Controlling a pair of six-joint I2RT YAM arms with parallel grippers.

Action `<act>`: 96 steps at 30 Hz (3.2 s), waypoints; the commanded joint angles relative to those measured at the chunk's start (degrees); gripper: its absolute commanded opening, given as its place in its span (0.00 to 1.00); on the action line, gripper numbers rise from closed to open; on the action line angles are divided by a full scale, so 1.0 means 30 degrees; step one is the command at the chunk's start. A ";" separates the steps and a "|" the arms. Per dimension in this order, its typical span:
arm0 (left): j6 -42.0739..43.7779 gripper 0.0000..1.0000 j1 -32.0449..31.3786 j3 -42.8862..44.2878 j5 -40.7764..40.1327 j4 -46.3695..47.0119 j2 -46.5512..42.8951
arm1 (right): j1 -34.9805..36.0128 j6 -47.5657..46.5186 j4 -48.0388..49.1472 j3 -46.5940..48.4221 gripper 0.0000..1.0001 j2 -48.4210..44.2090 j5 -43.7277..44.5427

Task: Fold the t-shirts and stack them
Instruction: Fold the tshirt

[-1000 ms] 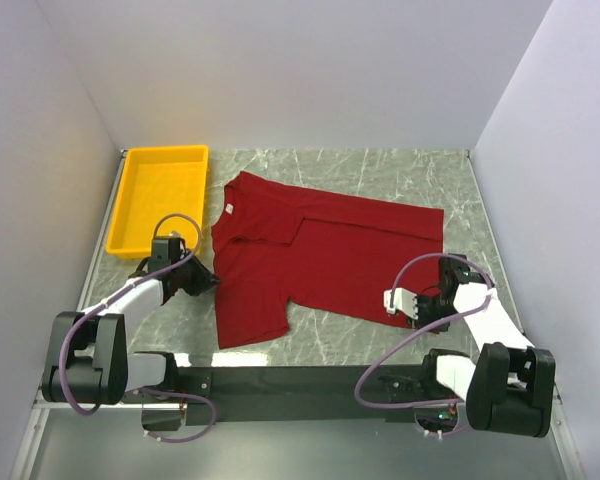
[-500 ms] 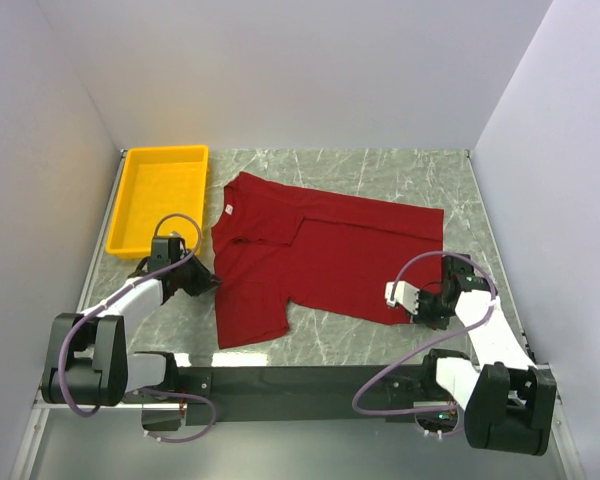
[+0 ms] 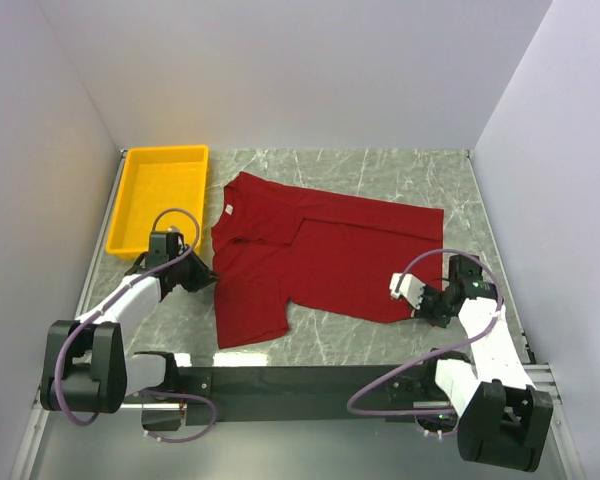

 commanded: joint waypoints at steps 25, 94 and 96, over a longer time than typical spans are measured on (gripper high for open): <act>0.1406 0.01 0.0737 0.3681 -0.0715 -0.3519 -0.1361 | -0.2986 0.5739 0.2341 0.2817 0.00 -0.0623 -0.2245; 0.0820 0.01 0.1558 0.6640 0.0456 -0.3550 0.2181 | -0.4719 0.3747 0.2341 0.4193 0.01 0.2714 -0.3297; 0.0820 0.01 0.1587 0.6728 0.0748 -0.3315 0.2505 | -0.4513 0.4099 0.2694 0.4544 0.01 0.3852 -0.3326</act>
